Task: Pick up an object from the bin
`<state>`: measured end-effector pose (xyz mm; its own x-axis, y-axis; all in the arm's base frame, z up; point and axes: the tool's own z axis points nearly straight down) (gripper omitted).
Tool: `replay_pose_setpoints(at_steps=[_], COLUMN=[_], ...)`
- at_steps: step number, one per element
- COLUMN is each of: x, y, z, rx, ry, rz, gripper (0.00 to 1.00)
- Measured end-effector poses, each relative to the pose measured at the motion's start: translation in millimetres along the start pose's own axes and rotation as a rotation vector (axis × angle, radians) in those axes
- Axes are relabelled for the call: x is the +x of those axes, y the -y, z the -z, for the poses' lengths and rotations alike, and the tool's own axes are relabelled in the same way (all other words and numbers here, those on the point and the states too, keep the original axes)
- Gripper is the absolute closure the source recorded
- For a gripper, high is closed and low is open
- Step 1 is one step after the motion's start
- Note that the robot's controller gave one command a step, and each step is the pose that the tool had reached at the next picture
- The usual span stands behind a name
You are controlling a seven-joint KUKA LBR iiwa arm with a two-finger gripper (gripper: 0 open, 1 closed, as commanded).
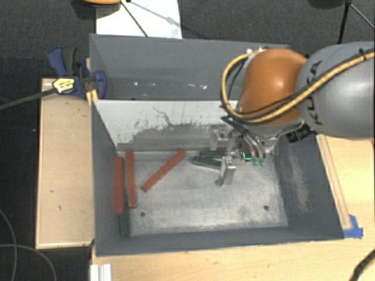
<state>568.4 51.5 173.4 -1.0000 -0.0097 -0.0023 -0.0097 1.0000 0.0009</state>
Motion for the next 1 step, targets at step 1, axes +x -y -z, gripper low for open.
replay_pose_setpoints(at_steps=[1], x=[-18.4], y=[13.8], z=[-102.8], rx=[0.000], ry=[-0.001], rz=[0.125], gripper=[1.00])
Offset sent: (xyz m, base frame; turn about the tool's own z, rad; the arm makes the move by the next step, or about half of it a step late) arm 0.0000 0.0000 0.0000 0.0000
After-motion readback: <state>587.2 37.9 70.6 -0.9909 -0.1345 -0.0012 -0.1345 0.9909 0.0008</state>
